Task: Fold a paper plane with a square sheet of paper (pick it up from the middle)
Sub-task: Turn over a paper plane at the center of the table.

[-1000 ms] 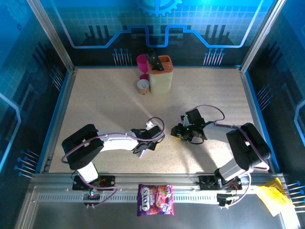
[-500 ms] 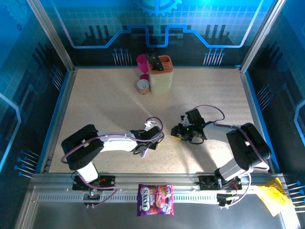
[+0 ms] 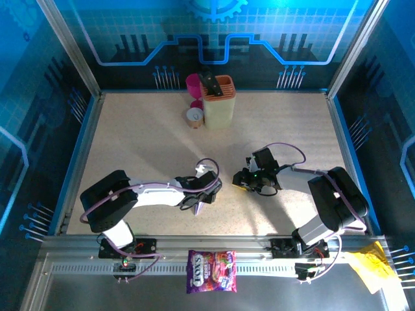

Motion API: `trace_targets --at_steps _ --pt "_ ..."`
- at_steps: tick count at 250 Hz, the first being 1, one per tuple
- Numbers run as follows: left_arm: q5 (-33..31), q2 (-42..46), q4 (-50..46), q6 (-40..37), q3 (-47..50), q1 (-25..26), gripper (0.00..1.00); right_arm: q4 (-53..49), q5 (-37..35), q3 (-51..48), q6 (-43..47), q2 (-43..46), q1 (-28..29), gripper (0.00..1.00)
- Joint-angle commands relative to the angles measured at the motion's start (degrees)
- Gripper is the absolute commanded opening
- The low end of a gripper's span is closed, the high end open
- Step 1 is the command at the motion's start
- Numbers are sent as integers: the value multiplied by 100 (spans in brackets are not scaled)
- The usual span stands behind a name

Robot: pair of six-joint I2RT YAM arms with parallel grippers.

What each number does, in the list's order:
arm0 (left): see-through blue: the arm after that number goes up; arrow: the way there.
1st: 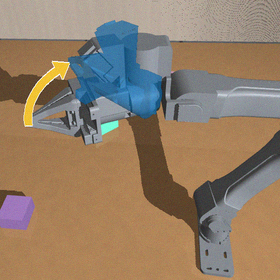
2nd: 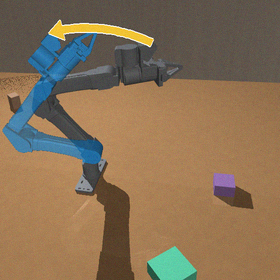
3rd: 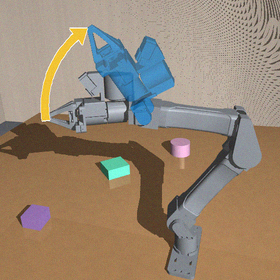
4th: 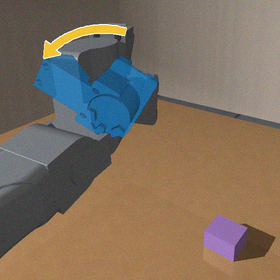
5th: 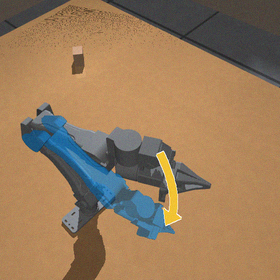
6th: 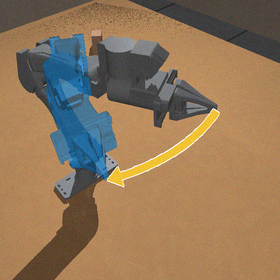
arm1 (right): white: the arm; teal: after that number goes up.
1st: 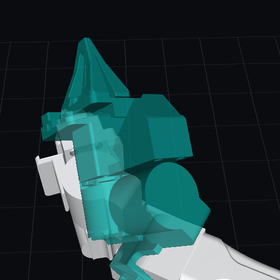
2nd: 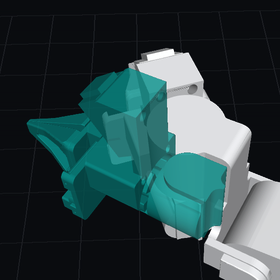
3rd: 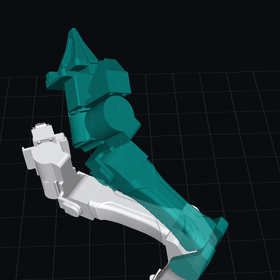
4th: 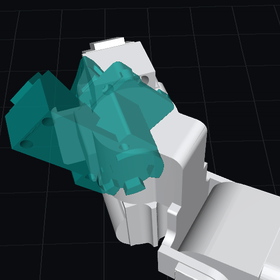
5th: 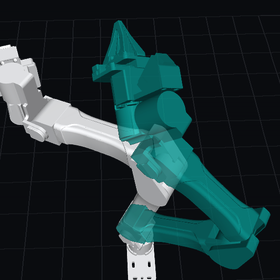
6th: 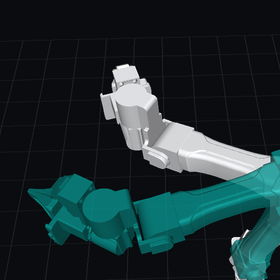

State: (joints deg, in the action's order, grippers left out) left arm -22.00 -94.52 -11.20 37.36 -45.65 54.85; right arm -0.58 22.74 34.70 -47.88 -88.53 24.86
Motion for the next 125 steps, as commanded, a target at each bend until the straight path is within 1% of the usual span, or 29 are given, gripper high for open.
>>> trace_targets --at_steps 1,84,125 --pt "279 121 -447 -121 -188 -70 60 -109 73 20 85 16 80 29" --pt "321 239 -463 -188 -344 -104 61 -80 130 38 112 -50 80 29" --pt "288 407 -667 -325 -551 -99 61 -46 151 32 114 -92 80 29"
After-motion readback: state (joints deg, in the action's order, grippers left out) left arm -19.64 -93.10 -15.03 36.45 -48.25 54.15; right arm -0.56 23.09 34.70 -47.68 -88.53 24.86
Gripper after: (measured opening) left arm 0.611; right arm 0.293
